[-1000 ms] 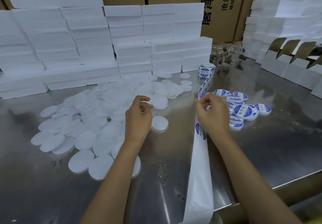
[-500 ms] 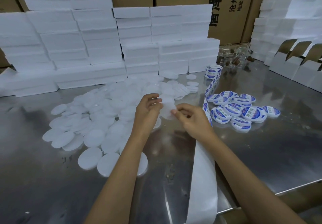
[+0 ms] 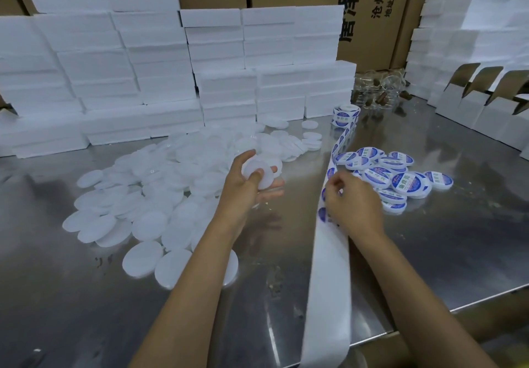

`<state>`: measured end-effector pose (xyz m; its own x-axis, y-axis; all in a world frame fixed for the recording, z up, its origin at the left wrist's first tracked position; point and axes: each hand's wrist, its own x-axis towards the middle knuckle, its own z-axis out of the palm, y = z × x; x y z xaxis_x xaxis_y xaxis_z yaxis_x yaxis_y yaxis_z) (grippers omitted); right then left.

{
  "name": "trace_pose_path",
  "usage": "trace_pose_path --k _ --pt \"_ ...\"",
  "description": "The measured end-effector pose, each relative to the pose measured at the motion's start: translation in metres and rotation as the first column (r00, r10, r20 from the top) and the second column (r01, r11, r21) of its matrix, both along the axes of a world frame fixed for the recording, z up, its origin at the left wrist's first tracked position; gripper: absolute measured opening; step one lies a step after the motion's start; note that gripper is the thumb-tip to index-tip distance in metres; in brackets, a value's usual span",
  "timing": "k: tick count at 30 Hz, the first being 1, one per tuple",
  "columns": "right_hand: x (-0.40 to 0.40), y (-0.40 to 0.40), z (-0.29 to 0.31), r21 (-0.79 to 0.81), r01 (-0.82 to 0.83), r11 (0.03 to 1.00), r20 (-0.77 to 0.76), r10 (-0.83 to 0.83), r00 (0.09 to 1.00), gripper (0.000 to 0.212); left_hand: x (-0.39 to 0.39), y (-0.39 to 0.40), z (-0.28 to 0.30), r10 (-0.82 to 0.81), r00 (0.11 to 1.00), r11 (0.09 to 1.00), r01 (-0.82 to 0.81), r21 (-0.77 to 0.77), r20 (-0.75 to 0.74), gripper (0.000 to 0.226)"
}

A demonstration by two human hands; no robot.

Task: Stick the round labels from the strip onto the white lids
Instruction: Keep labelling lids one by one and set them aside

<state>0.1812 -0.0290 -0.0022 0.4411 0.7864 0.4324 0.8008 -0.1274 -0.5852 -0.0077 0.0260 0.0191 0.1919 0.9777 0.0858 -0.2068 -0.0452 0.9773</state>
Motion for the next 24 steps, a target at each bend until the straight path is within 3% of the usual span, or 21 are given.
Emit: trace_pose_path --k 2,6,9,12,16,19,24 --pt "-0.005 -0.001 -0.004 -0.124 -0.135 0.983 -0.029 0.132 0.991 0.018 0.000 -0.001 -0.002 -0.011 0.999 1.000 0.012 0.009 -0.048 0.033" --pt "-0.024 0.000 -0.005 -0.126 -0.417 0.900 -0.086 0.409 0.908 0.025 -0.001 -0.002 -0.005 0.003 0.993 1.000 -0.002 0.005 -0.117 0.031" --pt "-0.034 0.001 -0.011 -0.115 -0.542 0.833 -0.096 0.533 0.840 0.025 -0.001 0.000 -0.006 0.002 0.993 1.000 -0.003 -0.009 -0.117 0.028" --pt "-0.042 0.003 -0.015 -0.079 -0.577 0.813 -0.108 0.569 0.815 0.025 -0.002 0.003 -0.009 -0.020 0.991 1.000 0.018 -0.015 -0.129 0.032" --pt "-0.045 0.003 -0.018 -0.098 -0.514 0.852 0.027 0.519 0.855 0.039 -0.002 0.004 -0.013 -0.077 0.986 0.997 0.072 -0.042 -0.149 0.033" --pt "-0.044 0.003 -0.020 -0.097 -0.502 0.859 0.018 0.506 0.862 0.043 -0.001 0.006 -0.016 -0.100 0.970 0.995 0.091 -0.050 -0.220 0.028" --pt "-0.042 0.005 -0.020 -0.076 -0.511 0.856 -0.010 0.512 0.859 0.032 -0.001 0.006 -0.017 -0.095 0.952 0.996 0.091 -0.026 -0.291 0.025"
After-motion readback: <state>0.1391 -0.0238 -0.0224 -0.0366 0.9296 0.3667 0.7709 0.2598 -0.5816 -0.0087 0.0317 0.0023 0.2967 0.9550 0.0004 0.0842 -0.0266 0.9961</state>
